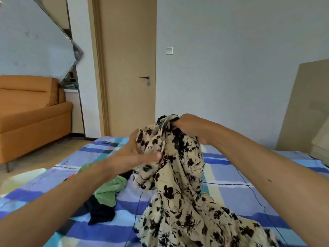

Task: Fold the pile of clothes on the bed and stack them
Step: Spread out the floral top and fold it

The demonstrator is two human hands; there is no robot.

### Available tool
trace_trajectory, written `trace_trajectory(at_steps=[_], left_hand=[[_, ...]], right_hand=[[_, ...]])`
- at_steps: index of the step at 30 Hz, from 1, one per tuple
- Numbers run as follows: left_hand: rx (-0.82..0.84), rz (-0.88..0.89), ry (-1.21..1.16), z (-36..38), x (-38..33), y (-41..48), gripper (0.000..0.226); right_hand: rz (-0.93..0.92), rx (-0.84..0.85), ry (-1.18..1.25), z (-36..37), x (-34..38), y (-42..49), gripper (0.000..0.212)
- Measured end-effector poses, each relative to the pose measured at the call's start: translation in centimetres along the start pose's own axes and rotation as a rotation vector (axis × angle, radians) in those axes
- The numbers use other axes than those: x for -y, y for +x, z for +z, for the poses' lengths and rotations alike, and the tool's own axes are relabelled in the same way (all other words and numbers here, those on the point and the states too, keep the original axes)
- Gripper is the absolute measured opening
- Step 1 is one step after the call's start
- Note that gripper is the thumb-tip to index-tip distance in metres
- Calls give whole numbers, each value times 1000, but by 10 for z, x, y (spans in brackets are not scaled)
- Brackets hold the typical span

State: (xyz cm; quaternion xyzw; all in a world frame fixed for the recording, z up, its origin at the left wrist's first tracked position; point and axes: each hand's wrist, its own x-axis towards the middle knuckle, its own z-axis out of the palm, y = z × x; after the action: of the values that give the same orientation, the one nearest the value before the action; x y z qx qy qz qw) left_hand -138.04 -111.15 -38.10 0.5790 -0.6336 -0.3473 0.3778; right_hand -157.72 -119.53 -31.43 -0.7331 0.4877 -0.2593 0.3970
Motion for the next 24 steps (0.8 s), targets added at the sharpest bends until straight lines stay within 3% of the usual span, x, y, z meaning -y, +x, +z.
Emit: trace_trajectory(at_steps=[2,5,7,10,12,14,16,18,19,21,24], left_hand=[[84,28,186,23,34,5,72],[-35,-33,263,32,60,19,8],[-122,-105,226,29,63,27,13],[-158,-130,116,28,64,45,22],[-169,-107,59,33,59,54,33],[-118,-5,121,35,43,61,30],[10,128,414,16,13,86,10],[-26,230,874,-21,-41,130,17],[-205,312,1045,-57,-99,162,18],[-617,466,1089,-107,-211,190,11],[-962,588,979,-162,-377,160,3]], right_hand=[[-22,-28,-80,1,-7,0,19],[-13,58,-161,0,-24,-4,24],[21,175,-271,-8,-43,-5,44],[141,366,-431,-20,-76,-1,56],[234,398,-533,-22,-92,6,77],[248,340,-646,-27,-92,17,80],[171,167,-731,-51,-71,38,59],[-36,-177,-757,-95,-27,61,29],[-187,-447,-729,-136,25,64,23],[-399,-909,-592,-192,116,45,22],[-628,-1276,-545,-256,240,-29,26]])
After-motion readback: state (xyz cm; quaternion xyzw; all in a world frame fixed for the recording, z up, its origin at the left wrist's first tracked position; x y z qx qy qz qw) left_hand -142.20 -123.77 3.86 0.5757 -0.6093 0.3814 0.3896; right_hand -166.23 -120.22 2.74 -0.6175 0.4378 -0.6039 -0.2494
